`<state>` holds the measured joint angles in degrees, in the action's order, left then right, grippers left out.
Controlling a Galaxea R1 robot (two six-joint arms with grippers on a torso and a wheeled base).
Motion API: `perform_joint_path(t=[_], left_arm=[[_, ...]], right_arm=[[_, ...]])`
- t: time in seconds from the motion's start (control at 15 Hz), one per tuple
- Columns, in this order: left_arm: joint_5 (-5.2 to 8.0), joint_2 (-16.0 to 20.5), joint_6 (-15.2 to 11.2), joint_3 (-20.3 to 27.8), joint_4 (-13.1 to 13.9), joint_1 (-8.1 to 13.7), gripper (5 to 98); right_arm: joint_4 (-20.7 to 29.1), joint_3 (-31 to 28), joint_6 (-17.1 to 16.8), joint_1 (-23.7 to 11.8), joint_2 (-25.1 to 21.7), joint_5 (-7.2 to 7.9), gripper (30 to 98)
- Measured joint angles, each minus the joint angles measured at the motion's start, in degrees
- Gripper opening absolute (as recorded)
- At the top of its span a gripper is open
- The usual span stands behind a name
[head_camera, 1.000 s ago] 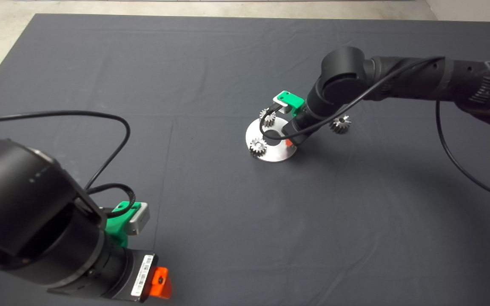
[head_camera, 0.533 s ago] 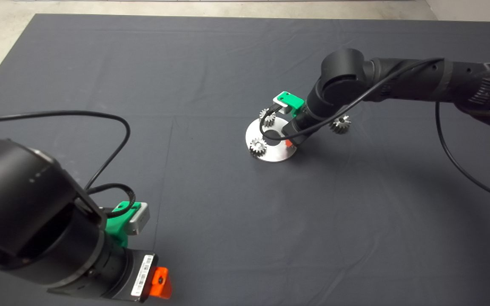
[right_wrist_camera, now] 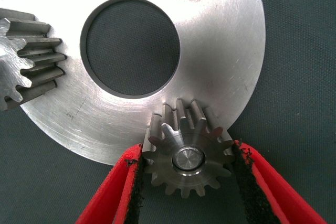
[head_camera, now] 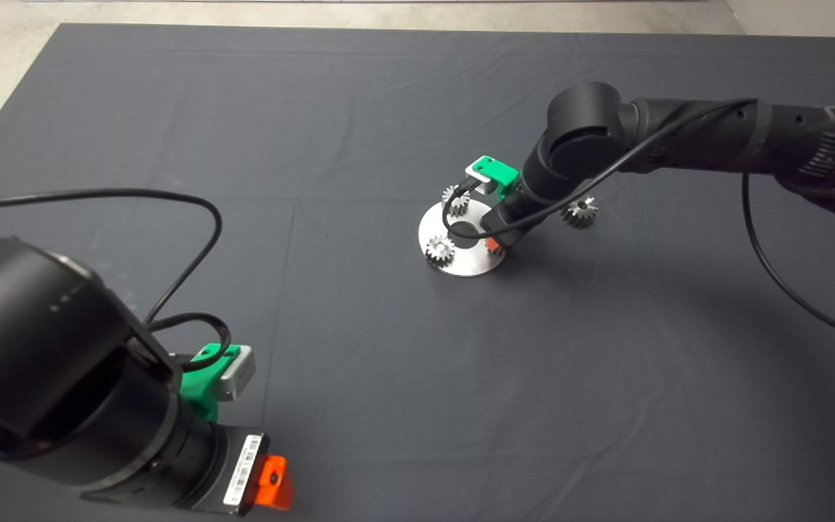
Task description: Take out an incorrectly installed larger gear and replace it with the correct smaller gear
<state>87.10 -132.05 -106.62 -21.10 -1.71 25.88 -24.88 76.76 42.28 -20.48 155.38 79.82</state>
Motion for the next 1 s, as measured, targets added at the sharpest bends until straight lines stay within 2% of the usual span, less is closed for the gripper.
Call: perform_joint_path(t=[0.07,0.33,0.4,0.6,0.67,0.8,0.87,0.93,1.0], left_arm=[[-0.04,0.00,0.00,0.00,0.00,-0.15,98.2],[-0.03,0.00,0.00,0.00,0.00,-0.17,98.2],[-0.04,0.00,0.00,0.00,0.00,-0.17,98.2],[-0.02,0.02,0.00,0.00,0.00,-0.17,98.2],[-0.04,0.02,0.00,0.00,0.00,-0.17,98.2],[-0.02,0.21,0.00,0.00,0.00,-0.17,98.2],[-0.06,0.80,0.01,0.00,0.00,-0.17,98.2],[-0.06,1.92,0.17,0.00,0.00,-0.15,98.2],[0.02,2.94,0.59,0.00,0.00,-0.15,98.2]], right_arm=[[0.00,0.00,0.02,-0.02,0.00,0.00,46.6],[-0.02,0.00,0.00,-0.05,-0.01,0.07,48.3],[-0.02,0.00,0.00,-0.13,0.00,0.13,52.0],[0.00,0.00,-0.01,-0.77,-0.01,0.59,55.5],[0.05,0.00,-0.02,-0.98,-0.01,1.15,57.5],[0.22,-0.22,-0.02,-1.68,-0.01,3.85,57.5],[0.62,-0.33,0.00,-2.78,-0.51,6.92,59.3],[1.63,-0.61,-0.02,-3.46,-1.54,7.28,62.8],[4.04,-1.22,0.00,-3.90,-3.07,7.36,63.6]])
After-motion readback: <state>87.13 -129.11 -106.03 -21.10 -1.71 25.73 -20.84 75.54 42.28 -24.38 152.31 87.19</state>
